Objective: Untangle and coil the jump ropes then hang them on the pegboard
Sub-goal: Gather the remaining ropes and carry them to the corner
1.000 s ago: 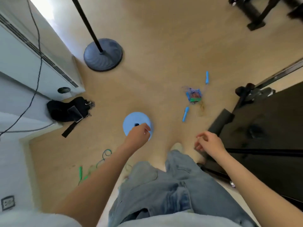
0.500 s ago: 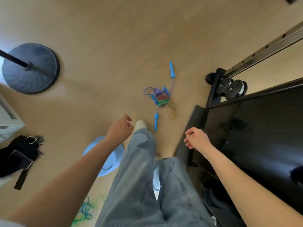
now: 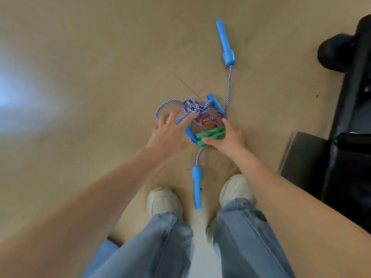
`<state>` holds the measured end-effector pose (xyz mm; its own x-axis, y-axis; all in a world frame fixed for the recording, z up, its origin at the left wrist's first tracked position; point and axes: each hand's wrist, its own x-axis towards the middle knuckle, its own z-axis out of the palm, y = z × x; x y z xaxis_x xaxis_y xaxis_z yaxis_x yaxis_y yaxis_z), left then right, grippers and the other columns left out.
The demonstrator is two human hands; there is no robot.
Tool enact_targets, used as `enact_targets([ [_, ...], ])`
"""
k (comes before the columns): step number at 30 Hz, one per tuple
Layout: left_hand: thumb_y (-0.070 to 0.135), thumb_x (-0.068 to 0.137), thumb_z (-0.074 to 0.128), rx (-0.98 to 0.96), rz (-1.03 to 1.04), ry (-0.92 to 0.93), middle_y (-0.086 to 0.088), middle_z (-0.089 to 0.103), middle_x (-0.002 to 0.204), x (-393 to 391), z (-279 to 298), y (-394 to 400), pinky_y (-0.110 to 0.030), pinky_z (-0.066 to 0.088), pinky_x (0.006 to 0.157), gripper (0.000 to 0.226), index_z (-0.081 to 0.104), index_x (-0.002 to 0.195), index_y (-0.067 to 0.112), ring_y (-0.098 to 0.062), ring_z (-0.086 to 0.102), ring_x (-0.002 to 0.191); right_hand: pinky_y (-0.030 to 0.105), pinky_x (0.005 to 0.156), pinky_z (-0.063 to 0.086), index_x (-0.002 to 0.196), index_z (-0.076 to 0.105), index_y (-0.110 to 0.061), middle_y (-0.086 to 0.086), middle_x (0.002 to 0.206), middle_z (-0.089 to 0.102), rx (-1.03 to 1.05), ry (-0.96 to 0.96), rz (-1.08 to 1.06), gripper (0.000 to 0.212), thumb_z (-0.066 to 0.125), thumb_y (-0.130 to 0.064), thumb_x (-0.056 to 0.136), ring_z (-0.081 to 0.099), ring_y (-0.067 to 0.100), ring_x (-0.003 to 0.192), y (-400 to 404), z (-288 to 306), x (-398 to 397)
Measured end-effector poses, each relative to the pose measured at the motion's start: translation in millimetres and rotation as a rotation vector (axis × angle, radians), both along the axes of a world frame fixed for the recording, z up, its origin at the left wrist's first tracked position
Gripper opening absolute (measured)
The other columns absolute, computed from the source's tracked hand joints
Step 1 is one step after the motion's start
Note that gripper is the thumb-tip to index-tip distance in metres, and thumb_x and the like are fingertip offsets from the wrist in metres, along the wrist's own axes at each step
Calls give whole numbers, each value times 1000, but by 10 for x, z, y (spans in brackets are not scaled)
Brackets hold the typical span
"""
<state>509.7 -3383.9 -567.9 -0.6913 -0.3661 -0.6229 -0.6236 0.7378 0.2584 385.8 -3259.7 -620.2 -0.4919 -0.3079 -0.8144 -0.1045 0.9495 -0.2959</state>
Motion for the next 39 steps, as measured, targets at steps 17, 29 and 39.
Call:
enact_targets([
  [17,-5,74,70,671,682,242,-1,60,78,1125,2994,361,-21,42,65,35,57,68,27,-5,52,66,9,80,38,97,47,-37,-24,110,49,-575,-130,119,53,70,-3,63,51,-4,98,532,3699,878],
  [29,3,62,83,498,1023,702,-14,61,107,2186,5956,992,-24,52,83,113,8,127,57,0,62,92,21,73,47,90,53,-23,-8,87,58,-745,-613,353,30,64,-16,64,56,3,79,-29,6740,1475],
  [39,-4,66,75,-78,1835,1195,16,71,86,3868,6791,2468,-13,50,53,93,33,116,62,2,66,70,34,74,54,90,63,-25,-4,88,67,-675,-1064,869,19,68,-10,80,63,15,81,-56,7662,3677],
])
